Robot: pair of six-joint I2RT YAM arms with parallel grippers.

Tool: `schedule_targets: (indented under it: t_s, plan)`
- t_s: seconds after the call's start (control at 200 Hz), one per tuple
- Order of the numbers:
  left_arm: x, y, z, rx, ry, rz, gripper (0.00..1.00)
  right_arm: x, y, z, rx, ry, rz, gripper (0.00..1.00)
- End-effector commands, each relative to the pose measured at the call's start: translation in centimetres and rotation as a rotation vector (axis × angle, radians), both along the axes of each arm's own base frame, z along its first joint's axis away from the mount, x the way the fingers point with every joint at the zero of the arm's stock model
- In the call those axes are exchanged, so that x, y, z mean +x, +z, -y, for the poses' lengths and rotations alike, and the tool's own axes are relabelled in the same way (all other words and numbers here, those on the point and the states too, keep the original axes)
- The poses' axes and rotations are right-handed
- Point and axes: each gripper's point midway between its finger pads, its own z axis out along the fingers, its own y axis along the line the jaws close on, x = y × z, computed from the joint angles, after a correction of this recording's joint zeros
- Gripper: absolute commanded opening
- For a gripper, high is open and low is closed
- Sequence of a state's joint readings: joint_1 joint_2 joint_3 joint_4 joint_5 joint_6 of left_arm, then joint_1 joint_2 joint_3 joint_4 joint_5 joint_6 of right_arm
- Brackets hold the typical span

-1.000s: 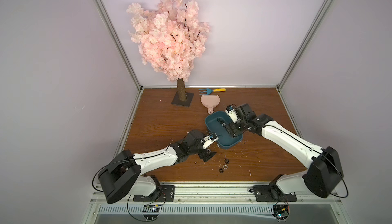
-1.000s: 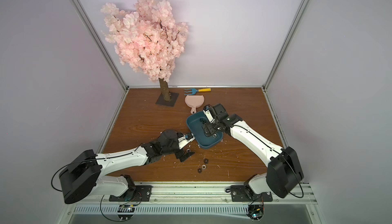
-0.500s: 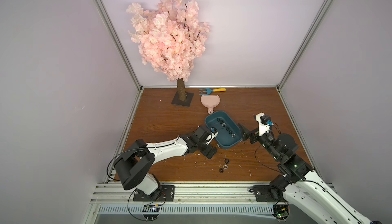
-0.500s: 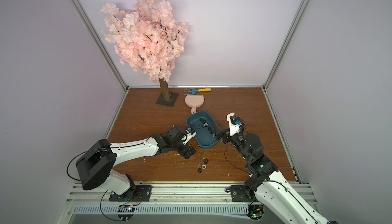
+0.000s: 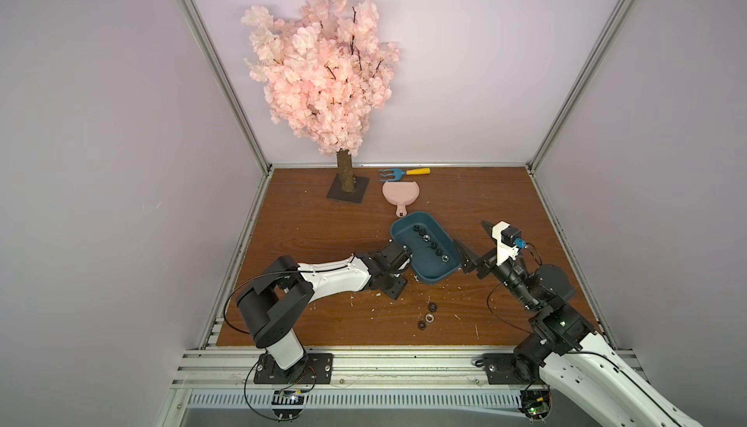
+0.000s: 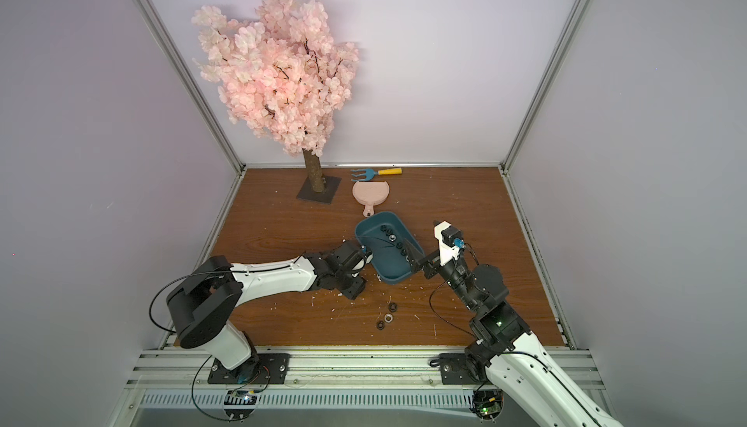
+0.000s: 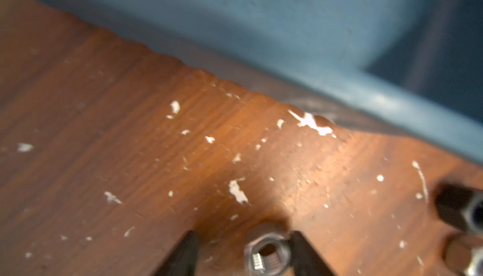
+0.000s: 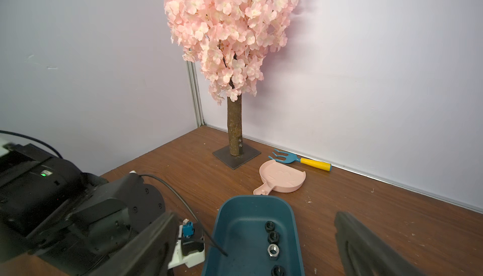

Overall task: Put the nuts on the desktop into the storage box
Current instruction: Pick up the nut from the center of the board.

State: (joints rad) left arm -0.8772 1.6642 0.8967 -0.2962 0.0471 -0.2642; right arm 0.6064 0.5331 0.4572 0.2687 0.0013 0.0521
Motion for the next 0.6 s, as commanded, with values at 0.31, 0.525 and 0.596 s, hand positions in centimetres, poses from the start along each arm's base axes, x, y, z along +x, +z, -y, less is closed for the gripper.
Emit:
schedule_targets:
  t_s: [0.31, 0.525, 0.596]
  plan:
    - [-1.3, -0.5, -1.4, 0.098, 0.009, -0.060, 0.40, 0.2, 1.7, -0.4, -0.002, 0.007, 0.059, 0.99]
    - [-0.5, 1.3, -1.1, 0.069, 0.023, -0.012, 0.31, 0.4, 1.2, -0.8, -0.007, 0.026, 0.043, 0.99]
    - [-0.1, 2.0, -0.9, 0.058, 0.025, 0.014, 0.29, 0.3, 1.1, -1.0, -0.011, 0.035, 0.040, 0.99]
